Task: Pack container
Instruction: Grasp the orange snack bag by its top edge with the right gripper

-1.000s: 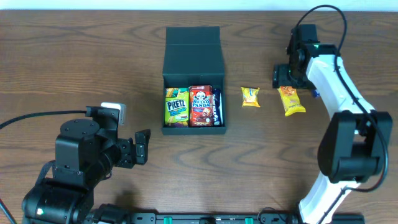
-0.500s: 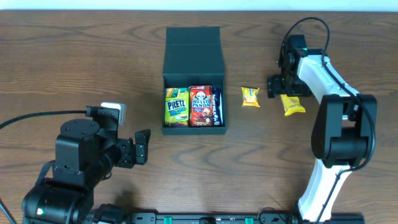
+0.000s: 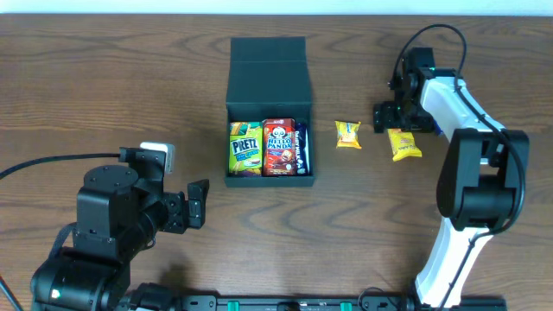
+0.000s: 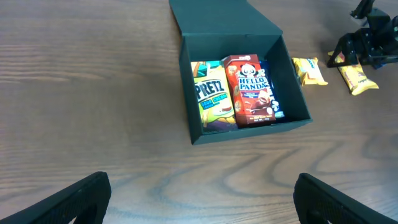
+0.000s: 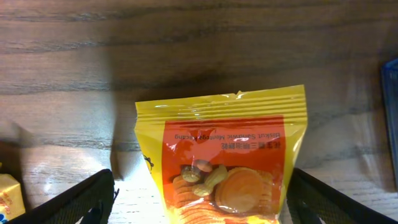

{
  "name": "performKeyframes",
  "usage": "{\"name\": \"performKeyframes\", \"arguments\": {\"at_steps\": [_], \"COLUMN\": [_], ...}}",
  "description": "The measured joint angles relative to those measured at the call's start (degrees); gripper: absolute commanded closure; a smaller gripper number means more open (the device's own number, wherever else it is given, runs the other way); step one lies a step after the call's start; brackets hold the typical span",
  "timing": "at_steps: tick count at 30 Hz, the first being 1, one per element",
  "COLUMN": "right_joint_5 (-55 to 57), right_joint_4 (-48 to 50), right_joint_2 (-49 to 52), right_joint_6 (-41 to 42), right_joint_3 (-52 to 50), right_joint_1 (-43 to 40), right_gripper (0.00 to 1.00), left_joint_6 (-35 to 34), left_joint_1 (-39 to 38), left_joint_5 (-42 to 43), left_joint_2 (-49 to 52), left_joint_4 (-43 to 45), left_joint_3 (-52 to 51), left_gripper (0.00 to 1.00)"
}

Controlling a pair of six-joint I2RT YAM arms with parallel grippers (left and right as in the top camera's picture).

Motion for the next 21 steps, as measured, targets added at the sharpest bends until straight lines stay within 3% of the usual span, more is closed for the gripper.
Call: {"name": "performKeyframes", "arguments": {"at_steps": [9, 15, 21], "right_joint_5": [-1.0, -1.1, -1.1], "right_joint_4": [0.0, -0.6, -0.6], "right_joint_2": [0.2, 0.2, 0.2], "right_joint_6": [-1.6, -3.2, -3.6], "right_joint_3": [0.0, 0.0, 0.0], "right_joint_1": [0.0, 0.0, 0.0], "right_gripper": [0.18, 0.39, 0.53], "left_joint_6": [0.0, 0.0, 0.0], "left_joint_1": [0.0, 0.0, 0.0], "left_joint_5": [0.0, 0.0, 0.0], "left_joint_2": [0.0, 0.0, 0.0], "left_joint_4": [0.0, 0.0, 0.0], "left_joint_3": [0.0, 0.0, 0.0], "left_gripper": [0.05, 0.05, 0.05]}}
